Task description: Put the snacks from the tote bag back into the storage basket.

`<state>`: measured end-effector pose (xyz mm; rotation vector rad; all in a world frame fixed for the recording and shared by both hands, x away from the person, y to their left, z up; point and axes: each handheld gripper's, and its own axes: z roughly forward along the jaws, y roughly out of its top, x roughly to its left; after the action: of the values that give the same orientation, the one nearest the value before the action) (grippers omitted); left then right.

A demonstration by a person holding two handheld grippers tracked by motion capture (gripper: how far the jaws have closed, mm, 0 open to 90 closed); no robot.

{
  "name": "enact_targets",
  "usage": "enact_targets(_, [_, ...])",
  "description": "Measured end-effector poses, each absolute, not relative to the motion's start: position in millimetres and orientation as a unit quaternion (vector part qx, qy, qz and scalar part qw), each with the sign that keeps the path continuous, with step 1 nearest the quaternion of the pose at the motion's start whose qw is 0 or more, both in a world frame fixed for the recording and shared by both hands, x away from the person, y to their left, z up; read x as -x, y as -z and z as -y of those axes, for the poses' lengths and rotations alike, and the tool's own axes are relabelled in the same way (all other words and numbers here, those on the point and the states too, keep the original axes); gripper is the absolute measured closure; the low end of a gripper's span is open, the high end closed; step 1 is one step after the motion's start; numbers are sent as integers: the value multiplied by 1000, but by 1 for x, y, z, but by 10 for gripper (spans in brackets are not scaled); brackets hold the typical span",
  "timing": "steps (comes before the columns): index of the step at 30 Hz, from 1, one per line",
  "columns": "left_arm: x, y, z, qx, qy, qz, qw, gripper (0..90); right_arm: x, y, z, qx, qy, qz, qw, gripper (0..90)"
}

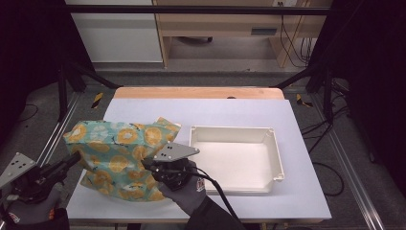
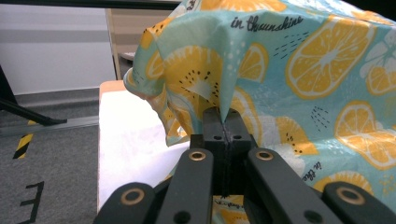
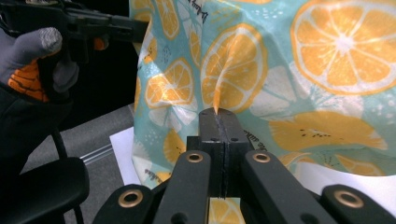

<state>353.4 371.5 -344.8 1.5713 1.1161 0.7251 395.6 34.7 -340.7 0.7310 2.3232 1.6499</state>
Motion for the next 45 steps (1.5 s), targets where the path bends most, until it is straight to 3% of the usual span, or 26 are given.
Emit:
enact_targets(19, [-349, 358, -368, -664, -290, -467, 506, 900, -400, 367, -39, -264, -538, -796, 82, 872])
enact_targets(24, [-350, 359, -369, -665, -288, -469, 505, 900, -399, 354, -30, -259, -560, -782, 89, 779])
enact_targets(29, [-350, 359, -368, -665, -288, -469, 505, 900, -404, 338, -25, -264, -576, -767, 102, 620])
enact_targets(33, [-351, 359, -368, -667, -287, -469, 503, 899, -410, 334, -33, -267, -580, -761, 112, 566])
enact_targets(35, [-351, 360, -368, -667, -286, -470, 502, 898, -413, 335, -38, -268, -576, -764, 111, 599])
enact_targets(40, [-351, 359, -369, -664, -288, -472, 503, 884, -413, 341, -45, -267, -563, -772, 125, 894])
enact_targets(45, [-349, 350, -369, -656, -300, -473, 506, 765, -408, 338, -42, -253, -569, -773, 122, 900])
